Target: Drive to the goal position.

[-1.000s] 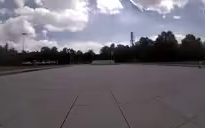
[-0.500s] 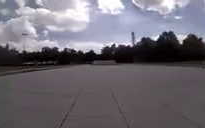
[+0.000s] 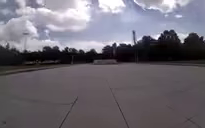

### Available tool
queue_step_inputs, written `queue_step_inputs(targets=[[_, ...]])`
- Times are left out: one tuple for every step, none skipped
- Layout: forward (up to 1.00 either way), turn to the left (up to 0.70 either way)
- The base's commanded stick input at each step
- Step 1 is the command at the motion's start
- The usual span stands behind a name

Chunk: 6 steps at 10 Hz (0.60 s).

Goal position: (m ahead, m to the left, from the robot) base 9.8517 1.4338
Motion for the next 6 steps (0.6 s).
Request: queue_step_inputs(targets=[[0.70, -0.35], [0.70, 0.00], [0.70, 0.00], [0.70, 0.00], [0.70, 0.00], [0.70, 0.00]])
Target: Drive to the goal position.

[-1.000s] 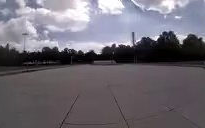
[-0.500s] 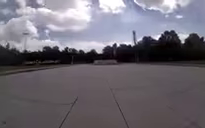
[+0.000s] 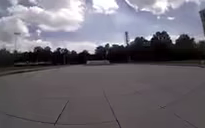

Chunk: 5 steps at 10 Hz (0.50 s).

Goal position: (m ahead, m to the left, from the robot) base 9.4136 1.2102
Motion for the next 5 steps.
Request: queue_step_inputs(targets=[[0.70, 0.00], [0.70, 0.00], [0.70, 0.00], [0.70, 0.00], [0.70, 0.00]])
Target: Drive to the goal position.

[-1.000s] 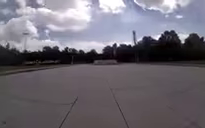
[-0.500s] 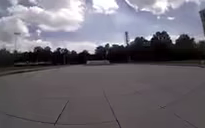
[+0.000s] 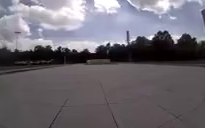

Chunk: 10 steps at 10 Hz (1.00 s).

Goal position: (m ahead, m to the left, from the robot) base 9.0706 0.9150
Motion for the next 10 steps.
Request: queue_step_inputs(targets=[[0.70, 0.00], [0.70, 0.00], [0.70, 0.00], [0.70, 0.00], [0.70, 0.00], [0.70, 0.00], [0.70, 0.00], [0.70, 0.00], [0.70, 0.00], [0.70, 0.00]])
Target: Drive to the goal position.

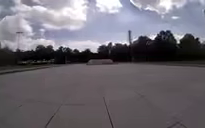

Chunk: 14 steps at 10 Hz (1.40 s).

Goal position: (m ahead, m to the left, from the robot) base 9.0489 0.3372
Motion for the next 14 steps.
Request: queue_step_inputs(targets=[[0.70, 0.00], [0.70, 0.00], [0.70, 0.00], [0.70, 0.00], [0.70, 0.00], [0.70, 0.00], [0.70, 0.00], [0.70, 0.00], [0.70, 0.00], [0.70, 0.00], [0.70, 0.00], [0.70, 0.00], [0.70, 0.00], [0.70, 0.00]])
